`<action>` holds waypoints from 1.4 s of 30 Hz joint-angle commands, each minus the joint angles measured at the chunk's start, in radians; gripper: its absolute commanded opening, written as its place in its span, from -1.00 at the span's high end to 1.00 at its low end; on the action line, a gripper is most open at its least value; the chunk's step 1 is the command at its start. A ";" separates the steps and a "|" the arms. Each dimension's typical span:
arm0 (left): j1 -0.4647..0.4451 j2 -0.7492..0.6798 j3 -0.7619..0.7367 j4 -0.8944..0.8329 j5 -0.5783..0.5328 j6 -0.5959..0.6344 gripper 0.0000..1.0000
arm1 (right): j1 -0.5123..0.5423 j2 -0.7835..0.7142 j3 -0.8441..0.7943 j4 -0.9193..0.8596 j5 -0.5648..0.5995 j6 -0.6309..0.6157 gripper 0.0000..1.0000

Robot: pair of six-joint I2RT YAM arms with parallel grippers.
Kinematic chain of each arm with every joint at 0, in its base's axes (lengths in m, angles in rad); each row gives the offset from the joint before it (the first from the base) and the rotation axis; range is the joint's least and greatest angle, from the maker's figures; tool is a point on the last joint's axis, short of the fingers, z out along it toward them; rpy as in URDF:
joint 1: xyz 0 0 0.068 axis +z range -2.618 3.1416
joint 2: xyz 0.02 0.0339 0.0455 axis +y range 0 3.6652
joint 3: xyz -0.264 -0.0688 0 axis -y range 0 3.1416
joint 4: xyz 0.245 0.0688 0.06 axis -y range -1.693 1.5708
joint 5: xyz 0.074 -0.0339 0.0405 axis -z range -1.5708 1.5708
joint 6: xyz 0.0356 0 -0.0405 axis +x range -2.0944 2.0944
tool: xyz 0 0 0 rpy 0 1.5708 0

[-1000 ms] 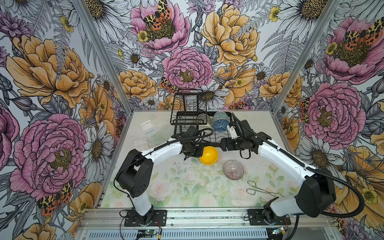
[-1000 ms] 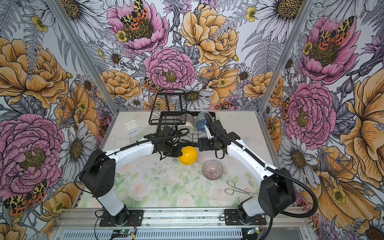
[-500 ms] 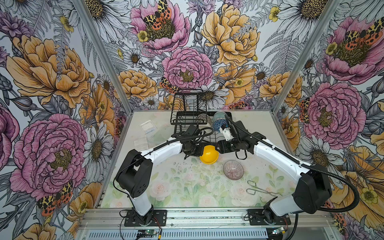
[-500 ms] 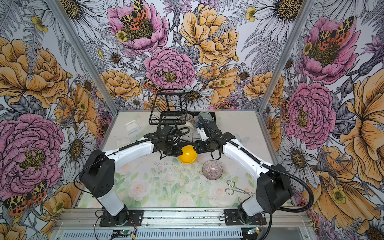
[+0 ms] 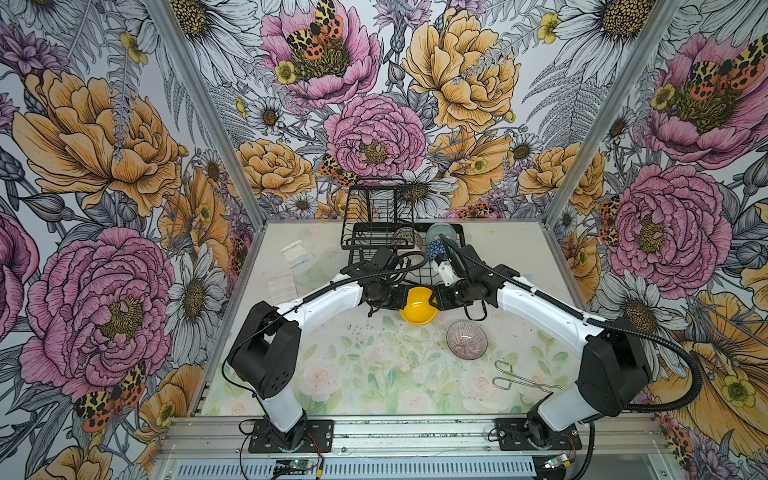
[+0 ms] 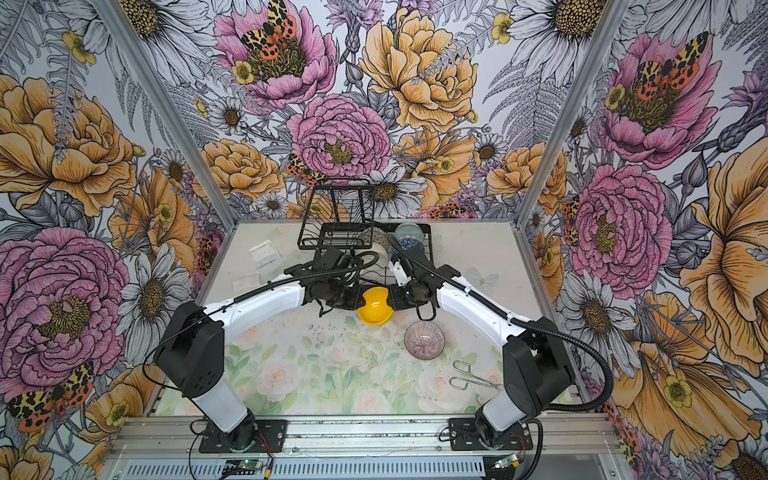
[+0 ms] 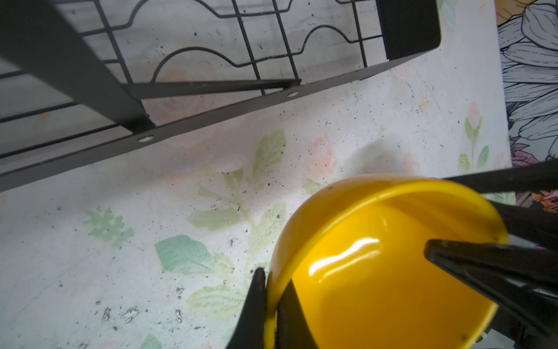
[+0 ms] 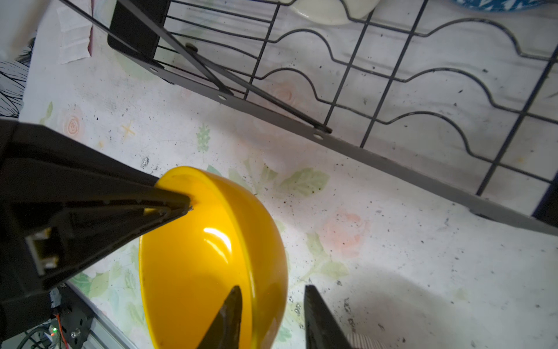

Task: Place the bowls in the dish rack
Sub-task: 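Close the right gripper on the yellow bowl's rim while the left gripper holds it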

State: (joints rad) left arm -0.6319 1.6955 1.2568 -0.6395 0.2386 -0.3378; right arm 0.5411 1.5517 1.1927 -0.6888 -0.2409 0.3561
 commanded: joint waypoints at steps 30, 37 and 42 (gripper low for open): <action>0.015 -0.051 0.055 0.026 -0.014 0.015 0.12 | 0.002 0.027 0.027 0.008 0.017 -0.019 1.00; 0.013 -0.067 0.049 0.026 -0.022 0.021 -0.35 | 0.002 0.019 0.022 0.008 0.026 -0.019 1.00; 0.012 -0.094 0.046 0.026 -0.027 0.048 -0.79 | 0.002 0.008 0.018 0.006 0.042 -0.032 1.00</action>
State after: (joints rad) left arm -0.6296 1.6547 1.2869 -0.6453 0.2253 -0.3168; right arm 0.5476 1.5932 1.2015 -0.6991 -0.2031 0.3420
